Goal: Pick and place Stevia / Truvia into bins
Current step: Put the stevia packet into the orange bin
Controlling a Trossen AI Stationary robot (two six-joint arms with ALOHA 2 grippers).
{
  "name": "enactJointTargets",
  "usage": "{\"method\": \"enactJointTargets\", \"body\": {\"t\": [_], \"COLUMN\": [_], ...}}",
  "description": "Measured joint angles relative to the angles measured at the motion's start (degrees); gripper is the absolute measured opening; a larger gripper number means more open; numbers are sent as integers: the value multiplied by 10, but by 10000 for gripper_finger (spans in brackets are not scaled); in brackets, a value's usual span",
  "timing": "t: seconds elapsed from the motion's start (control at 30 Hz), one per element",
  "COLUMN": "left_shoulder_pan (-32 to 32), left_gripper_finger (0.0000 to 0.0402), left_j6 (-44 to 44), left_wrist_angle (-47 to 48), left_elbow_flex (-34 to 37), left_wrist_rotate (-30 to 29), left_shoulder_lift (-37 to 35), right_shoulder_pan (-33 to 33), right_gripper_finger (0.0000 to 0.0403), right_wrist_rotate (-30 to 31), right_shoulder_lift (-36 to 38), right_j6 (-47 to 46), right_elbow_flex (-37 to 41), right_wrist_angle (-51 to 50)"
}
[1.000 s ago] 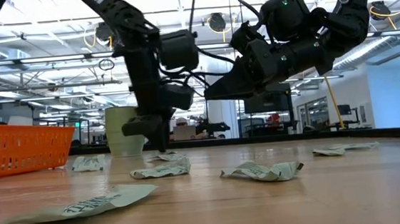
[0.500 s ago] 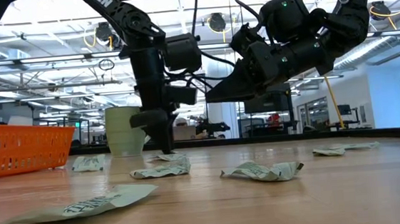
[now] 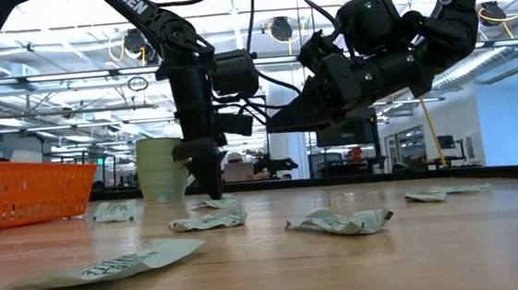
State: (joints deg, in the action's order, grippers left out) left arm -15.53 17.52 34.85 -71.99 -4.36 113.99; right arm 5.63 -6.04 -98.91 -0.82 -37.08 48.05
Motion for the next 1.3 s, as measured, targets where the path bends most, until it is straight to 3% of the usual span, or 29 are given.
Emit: {"method": "enactJointTargets", "body": {"t": [0.2,0.47,0.63,0.8,1.0,1.1,1.3], "left_shoulder_pan": [3,57,108,183,309,372,427], "left_gripper_finger": [9,5,3,3,3,6,10], "left_j6": [4,12,-55,-225,-580,-695,-872], "left_wrist_angle": [-2,19,89,251,424,454,398], "left_elbow_flex": [1,3,3,3,3,8,77], "left_wrist_rotate": [-3,-24,-25,-17,35,36,74], "left_shoulder_lift": [-4,-85,-160,-226,-252,-254,-254], "right_shoulder_pan": [0,0,0,0,-1,-1,-1], "right_gripper_finger": [121,120,118,117,117,116,116], "right_wrist_rotate": [0,0,0,0,0,0,0], "right_shoulder_lift": [0,0,0,0,0,0,0], "right_j6": [0,0,0,0,0,-1,-27], "right_elbow_flex": [0,0,0,0,0,0,0], "right_wrist_angle": [-4,-8,-16,-20,-26,-30,-36]}}
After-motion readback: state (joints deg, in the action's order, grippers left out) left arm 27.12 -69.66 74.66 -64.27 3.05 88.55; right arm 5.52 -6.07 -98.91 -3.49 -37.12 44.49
